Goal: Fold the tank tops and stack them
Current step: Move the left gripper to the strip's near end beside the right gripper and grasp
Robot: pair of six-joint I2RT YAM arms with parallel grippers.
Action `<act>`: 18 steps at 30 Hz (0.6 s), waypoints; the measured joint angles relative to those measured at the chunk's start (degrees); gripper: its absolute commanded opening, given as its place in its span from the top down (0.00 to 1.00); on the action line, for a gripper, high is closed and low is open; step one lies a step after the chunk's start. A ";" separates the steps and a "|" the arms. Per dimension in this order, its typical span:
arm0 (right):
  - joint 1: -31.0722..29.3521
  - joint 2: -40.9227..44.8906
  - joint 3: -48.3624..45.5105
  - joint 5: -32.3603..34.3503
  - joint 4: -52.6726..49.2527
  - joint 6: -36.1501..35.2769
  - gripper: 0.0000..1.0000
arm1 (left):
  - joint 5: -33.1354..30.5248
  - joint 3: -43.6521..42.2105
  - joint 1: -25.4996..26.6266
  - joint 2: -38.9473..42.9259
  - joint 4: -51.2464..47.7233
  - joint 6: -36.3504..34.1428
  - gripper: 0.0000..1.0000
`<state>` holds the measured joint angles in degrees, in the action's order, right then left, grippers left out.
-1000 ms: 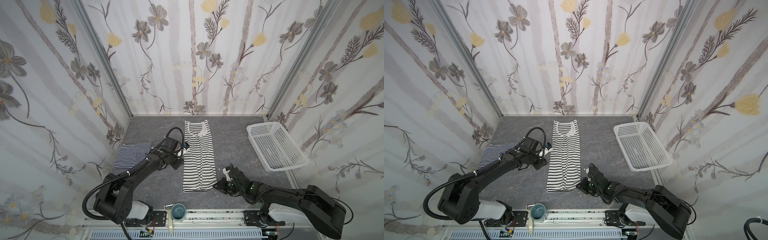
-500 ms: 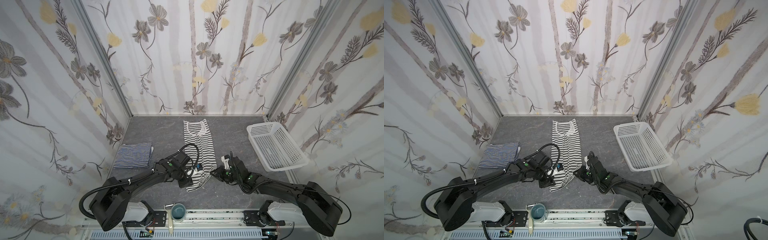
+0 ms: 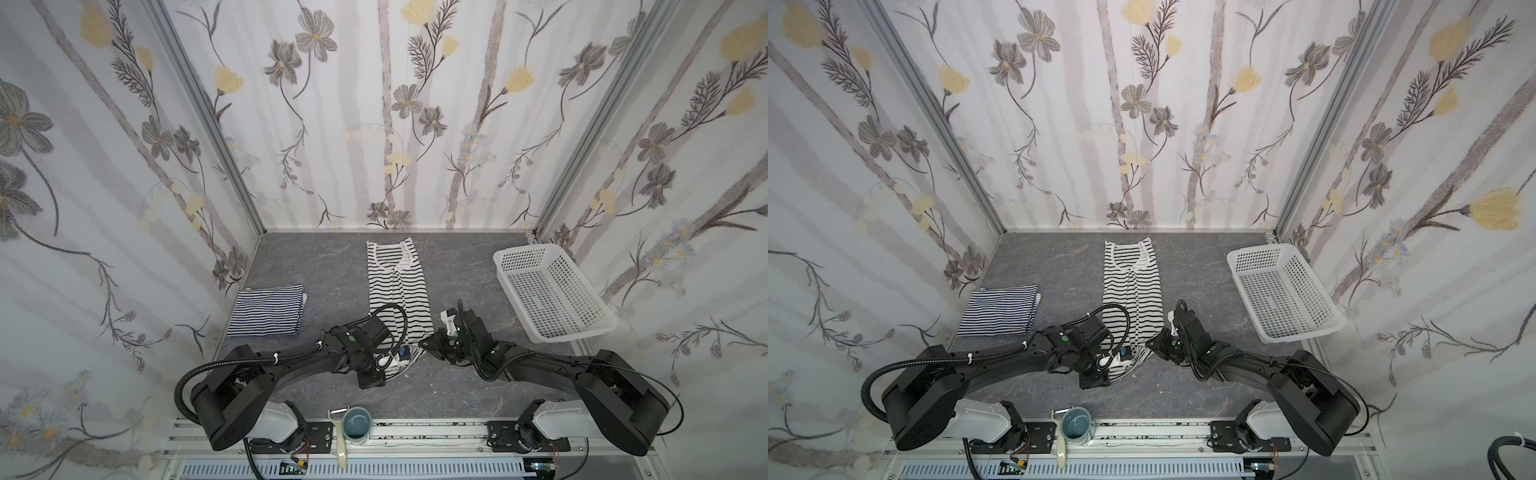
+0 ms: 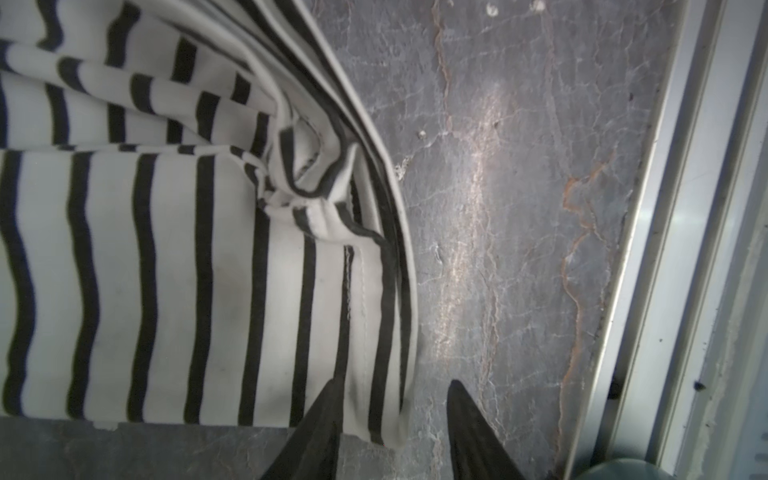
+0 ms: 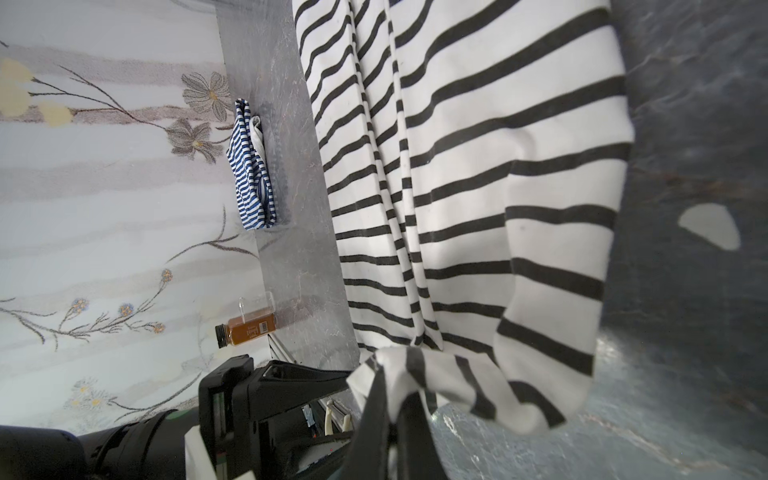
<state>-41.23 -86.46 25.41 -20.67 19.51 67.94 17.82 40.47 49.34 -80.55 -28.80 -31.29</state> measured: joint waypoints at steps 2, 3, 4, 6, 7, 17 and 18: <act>0.02 -0.52 0.00 -0.24 0.83 0.15 1.00 | -1.18 -0.09 0.04 -0.28 0.39 -0.02 0.57; 0.07 -0.74 0.00 -0.39 1.33 0.13 1.00 | -1.73 -0.11 0.04 -0.37 0.72 -0.04 0.57; 0.09 -0.85 -0.02 -0.46 1.75 0.15 1.00 | -2.25 -0.17 0.04 -0.42 1.14 -0.07 0.57; 0.17 -0.94 -0.24 -0.63 2.14 0.20 1.00 | -2.86 -0.28 0.04 -0.63 1.77 -0.20 0.57; 0.26 -0.98 -0.37 -0.74 2.34 0.46 1.00 | -3.19 -0.37 0.09 -0.87 2.01 -0.20 0.57; 1.53 -3.23 -0.79 -2.12 4.68 0.63 1.00 | -3.78 -1.38 1.03 -2.12 2.67 -0.42 0.54; 1.57 -3.48 -0.79 -2.25 4.90 0.68 1.00 | -3.76 -1.40 1.11 -2.10 2.67 -0.42 0.54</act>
<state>-39.66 -89.93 24.62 -22.92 24.40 68.62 14.06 39.07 50.46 -82.65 -26.13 -31.70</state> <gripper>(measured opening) 0.048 0.463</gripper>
